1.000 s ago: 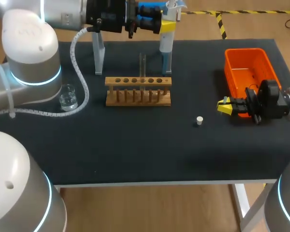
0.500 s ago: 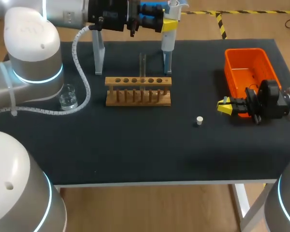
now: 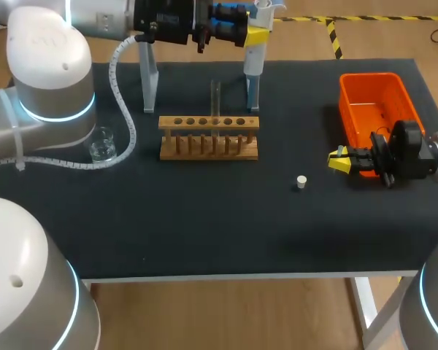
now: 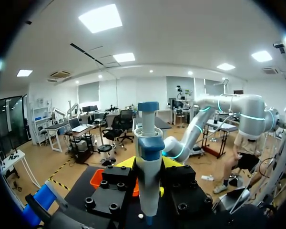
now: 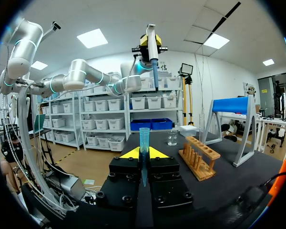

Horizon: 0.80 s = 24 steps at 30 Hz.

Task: Invert the test tube, pick up the pipette, mount the tip to pipette, aspirate from beaker and dispense into the tube, eject the tip, return the pipette, and cap with the stopper.

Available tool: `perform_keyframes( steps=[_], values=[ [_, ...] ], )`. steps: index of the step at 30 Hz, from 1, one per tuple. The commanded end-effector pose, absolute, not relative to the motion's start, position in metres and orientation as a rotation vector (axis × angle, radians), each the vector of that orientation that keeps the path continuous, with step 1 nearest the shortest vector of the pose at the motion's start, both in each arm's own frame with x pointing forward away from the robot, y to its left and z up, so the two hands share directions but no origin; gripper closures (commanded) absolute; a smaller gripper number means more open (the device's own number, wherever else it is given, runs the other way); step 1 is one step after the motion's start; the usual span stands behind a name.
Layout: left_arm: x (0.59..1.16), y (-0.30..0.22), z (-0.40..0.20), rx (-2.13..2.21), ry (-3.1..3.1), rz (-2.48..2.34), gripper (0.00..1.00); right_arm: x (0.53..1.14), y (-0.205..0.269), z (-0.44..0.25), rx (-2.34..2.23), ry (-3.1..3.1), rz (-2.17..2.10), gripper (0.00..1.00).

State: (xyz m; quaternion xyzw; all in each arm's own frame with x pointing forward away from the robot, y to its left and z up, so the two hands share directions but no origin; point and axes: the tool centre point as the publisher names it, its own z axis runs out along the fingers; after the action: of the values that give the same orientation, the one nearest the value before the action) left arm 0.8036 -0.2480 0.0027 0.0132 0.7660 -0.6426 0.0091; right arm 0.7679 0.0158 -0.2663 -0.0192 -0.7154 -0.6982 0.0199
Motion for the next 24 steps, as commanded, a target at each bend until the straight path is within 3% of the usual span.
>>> perform_keyframes(
  steps=[1, 24],
  values=[
    [0.8049, -0.2475, 0.0041, 0.045, 2.397, -2.006, 1.00, 0.7675, 0.0161, -0.2662, -0.061, -2.222, -2.166, 1.00],
    [0.8048, -0.2451, 0.0063, 0.036, 2.393, -1.995, 1.00, 0.7675, 0.0161, -0.2662, -0.061, -2.222, -2.166, 1.00]
  ],
)
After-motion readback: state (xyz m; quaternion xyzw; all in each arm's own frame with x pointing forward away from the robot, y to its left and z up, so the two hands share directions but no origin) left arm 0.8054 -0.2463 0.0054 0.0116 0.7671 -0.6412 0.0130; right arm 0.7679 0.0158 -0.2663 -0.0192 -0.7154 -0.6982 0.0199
